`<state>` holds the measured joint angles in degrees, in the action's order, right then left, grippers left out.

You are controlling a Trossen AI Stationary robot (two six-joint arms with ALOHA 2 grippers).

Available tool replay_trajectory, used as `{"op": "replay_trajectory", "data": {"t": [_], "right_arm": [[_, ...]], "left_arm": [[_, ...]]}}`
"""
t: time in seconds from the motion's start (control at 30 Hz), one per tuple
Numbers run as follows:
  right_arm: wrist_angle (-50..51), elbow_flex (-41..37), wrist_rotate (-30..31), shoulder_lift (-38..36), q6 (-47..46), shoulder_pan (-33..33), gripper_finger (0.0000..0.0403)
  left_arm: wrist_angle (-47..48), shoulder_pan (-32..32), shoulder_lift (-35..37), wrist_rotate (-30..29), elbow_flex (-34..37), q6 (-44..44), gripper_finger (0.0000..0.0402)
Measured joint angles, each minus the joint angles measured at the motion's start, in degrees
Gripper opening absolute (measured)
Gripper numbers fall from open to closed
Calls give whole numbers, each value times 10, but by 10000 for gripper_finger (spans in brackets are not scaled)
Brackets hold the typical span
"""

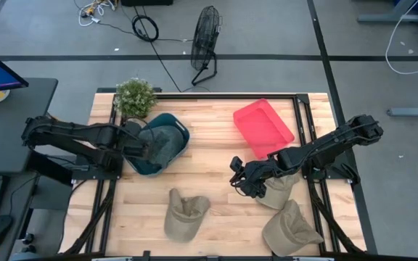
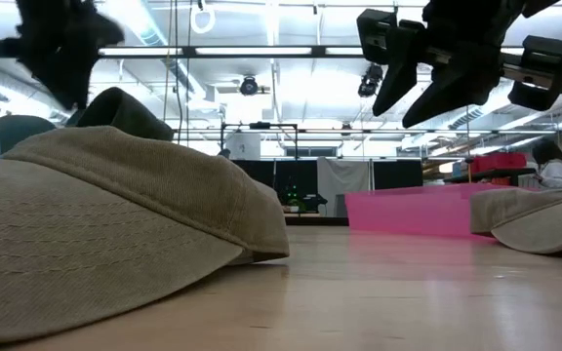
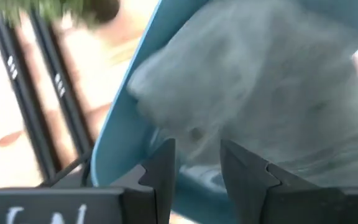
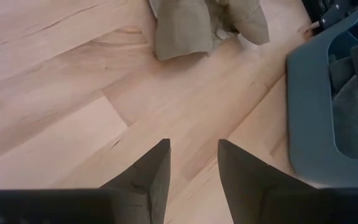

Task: Pick & Place hat
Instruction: Put the black cap into the blue bin

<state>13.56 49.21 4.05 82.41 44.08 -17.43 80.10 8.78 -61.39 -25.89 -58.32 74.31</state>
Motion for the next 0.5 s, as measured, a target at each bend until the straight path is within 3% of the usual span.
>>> {"op": "replay_trajectory", "data": {"t": [0.13, 0.23, 0.37, 0.5], "right_arm": [[0, 0, 0, 0, -18, 0, 136], [0, 0, 0, 0, -29, 0, 136], [-1, 0, 0, 0, -31, 0, 136], [-3, 0, 0, 0, -38, 0, 136]], "left_arm": [[-6, 17, 0, -80, -49, -19, 123], [-50, 18, -1, -99, -53, -68, 106], [-152, 13, -16, -99, -6, -132, 69], [-203, 13, -44, -97, 47, -125, 26]]}}
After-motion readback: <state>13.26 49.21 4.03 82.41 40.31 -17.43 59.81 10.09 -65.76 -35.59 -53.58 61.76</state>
